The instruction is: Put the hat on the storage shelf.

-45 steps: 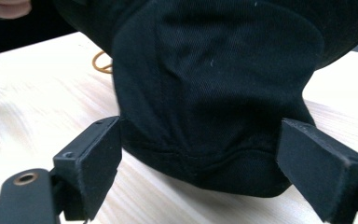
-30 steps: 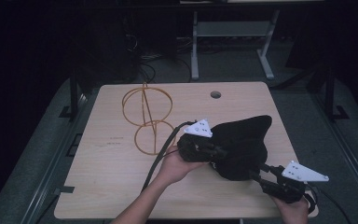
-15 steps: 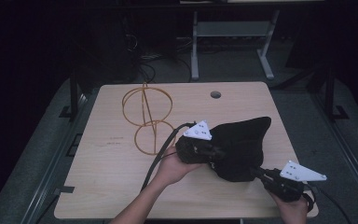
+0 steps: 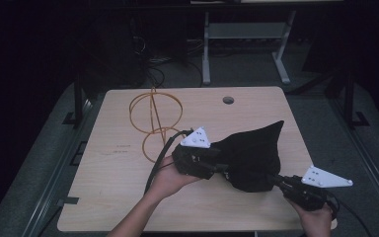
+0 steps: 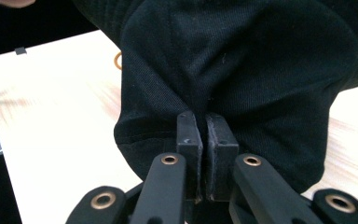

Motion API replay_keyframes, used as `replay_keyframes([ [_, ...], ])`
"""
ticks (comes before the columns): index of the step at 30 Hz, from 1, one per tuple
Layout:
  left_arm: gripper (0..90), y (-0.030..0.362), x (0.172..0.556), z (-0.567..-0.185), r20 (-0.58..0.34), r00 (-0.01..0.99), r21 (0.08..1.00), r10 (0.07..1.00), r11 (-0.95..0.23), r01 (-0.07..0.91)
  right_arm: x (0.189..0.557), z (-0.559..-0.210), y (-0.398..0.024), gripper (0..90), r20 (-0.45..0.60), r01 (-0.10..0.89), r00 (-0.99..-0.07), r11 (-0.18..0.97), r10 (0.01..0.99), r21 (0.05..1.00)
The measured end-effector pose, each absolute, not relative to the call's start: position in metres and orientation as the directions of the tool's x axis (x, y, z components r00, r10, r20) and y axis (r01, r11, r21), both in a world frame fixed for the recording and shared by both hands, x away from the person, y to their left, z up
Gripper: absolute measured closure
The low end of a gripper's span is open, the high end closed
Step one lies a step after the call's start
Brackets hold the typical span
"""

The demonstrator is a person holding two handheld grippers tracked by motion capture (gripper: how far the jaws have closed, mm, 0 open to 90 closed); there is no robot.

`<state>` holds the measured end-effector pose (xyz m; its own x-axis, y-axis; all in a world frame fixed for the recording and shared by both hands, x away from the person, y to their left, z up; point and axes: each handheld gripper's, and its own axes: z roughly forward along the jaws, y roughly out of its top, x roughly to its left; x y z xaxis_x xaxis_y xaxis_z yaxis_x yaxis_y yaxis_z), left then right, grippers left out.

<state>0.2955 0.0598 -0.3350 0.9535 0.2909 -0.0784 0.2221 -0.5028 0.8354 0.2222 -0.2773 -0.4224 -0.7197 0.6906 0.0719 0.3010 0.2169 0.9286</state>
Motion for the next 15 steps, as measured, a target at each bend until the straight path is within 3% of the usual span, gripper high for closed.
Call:
replay_keyframes([
  [15,34.4,0.101,0.278,-0.354,-0.03,0.933,0.852,0.359,-0.479,0.212,0.224,-0.385,-0.285,87.4,0.043,0.266,-0.733,0.227,0.679,0.937],
])
